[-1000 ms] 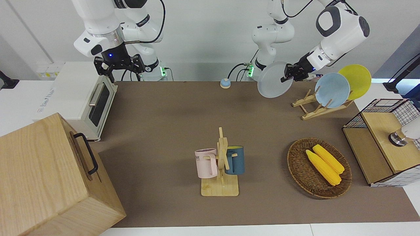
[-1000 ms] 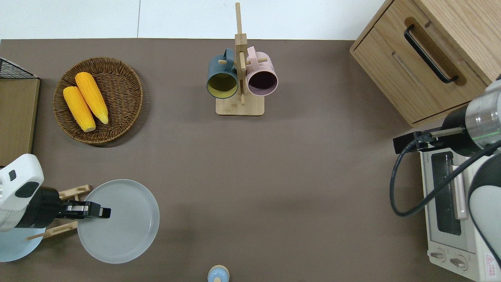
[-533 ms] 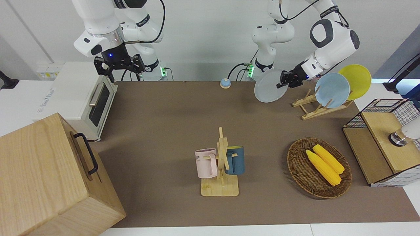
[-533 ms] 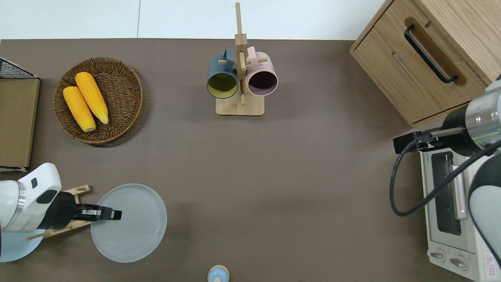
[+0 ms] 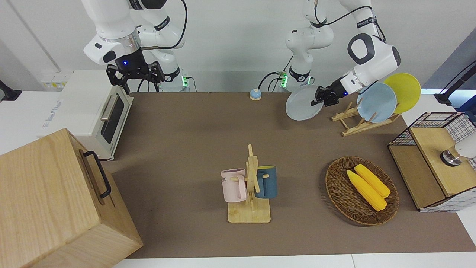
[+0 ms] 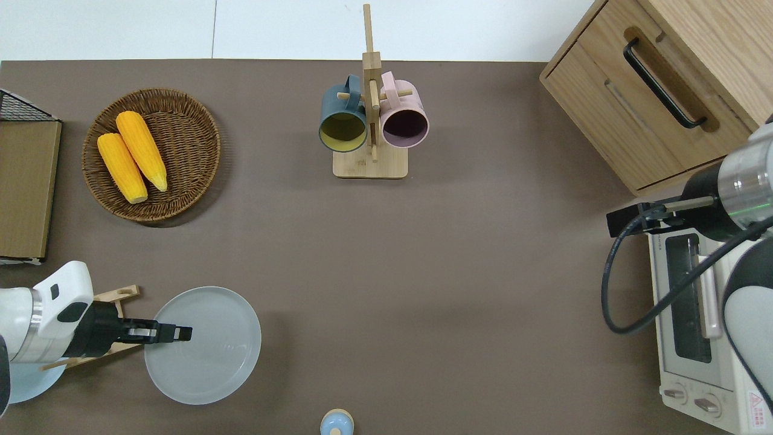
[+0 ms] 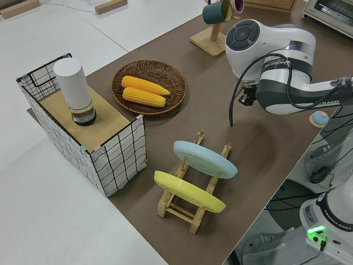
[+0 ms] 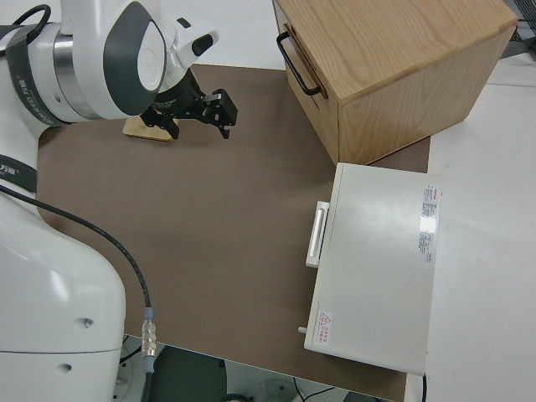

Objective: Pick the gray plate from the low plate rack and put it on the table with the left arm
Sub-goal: 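Carry the gray plate away from the rack and lower it onto the table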

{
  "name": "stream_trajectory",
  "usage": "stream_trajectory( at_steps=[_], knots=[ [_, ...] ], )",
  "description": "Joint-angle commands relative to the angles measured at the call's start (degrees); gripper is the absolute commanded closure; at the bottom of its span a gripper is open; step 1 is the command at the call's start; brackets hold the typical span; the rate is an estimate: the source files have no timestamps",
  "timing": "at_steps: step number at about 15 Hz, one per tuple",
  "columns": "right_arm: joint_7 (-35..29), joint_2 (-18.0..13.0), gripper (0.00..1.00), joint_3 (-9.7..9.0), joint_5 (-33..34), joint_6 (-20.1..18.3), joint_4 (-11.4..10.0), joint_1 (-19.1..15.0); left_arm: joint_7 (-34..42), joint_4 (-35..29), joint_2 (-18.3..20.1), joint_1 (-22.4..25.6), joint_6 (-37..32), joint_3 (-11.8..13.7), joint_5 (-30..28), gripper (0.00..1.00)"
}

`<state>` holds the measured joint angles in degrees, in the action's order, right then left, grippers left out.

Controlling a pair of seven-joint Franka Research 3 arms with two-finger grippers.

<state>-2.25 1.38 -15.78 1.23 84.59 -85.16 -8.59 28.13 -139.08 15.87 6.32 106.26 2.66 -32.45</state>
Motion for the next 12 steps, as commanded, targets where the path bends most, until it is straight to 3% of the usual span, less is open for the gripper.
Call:
stream_trajectory(
  at_steps=[1, 4, 12],
  knots=[
    [-0.7, -0.2, 0.017, -1.01, 0.1, -0.8, 0.5, -1.1, 2.8, -3.1, 0.5, 0.0, 3.8, -0.1, -2.4, 1.0],
    [-0.7, -0.1, 0.017, -1.01, 0.1, -0.8, 0.5, -1.1, 6.5, -3.4, -2.8, 0.0, 6.1, -0.1, -3.6, 1.0],
    [-0.7, -0.1, 0.017, -1.01, 0.1, -0.8, 0.5, -1.1, 9.2, -4.7, -5.6, -0.5, 10.5, -0.5, -5.5, 1.0]
  ],
)
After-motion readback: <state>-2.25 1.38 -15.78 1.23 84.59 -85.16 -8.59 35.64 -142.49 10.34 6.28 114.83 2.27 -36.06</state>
